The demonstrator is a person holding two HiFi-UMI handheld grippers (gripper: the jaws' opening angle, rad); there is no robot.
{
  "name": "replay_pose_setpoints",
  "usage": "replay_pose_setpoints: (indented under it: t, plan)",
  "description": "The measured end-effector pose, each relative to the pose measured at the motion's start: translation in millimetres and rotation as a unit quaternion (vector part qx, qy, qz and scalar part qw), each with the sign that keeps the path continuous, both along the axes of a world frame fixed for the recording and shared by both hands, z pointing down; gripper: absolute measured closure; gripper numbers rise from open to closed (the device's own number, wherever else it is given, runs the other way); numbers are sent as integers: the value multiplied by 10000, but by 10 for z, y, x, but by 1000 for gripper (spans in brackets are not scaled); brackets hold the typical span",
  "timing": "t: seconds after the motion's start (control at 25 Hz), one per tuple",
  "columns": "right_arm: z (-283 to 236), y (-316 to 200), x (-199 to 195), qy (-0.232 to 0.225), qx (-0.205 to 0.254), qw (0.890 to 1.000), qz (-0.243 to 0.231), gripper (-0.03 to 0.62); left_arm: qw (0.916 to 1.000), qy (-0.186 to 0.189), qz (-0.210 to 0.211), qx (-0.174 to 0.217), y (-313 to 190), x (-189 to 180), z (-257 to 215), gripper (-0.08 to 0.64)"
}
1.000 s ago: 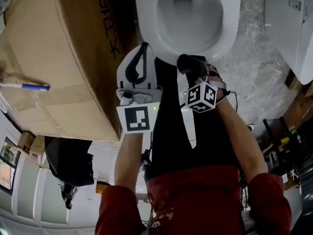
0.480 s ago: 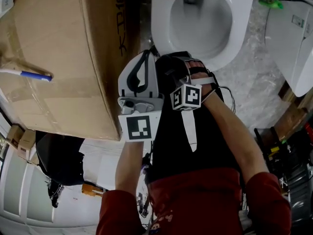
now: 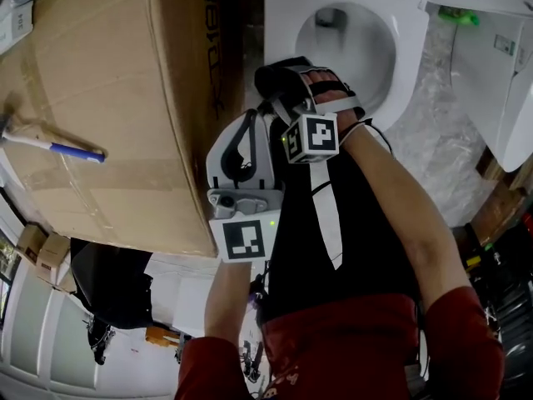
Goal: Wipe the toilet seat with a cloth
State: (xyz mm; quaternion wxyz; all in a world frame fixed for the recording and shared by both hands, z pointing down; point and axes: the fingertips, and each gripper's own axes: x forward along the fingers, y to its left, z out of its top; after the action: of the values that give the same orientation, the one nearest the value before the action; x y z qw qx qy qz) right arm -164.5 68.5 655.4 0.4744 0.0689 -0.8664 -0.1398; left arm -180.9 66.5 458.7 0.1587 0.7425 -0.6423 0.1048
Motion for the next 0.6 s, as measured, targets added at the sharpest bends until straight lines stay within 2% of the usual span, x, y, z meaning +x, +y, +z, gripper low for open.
replay_pose_setpoints:
  t: [0.08, 0.32, 0.6]
  plan:
    - [-10, -244, -38, -60, 78, 9999, 142, 502, 10000, 13, 57, 33, -46, 24, -19, 547]
    - [-39, -1137, -45, -106, 295, 9948, 968, 502, 9997, 16, 241, -2, -157, 74, -19, 546]
    - [-145, -1765, 89, -160, 628, 9901, 1245, 500, 9988, -12, 480, -105, -262, 228, -24, 548]
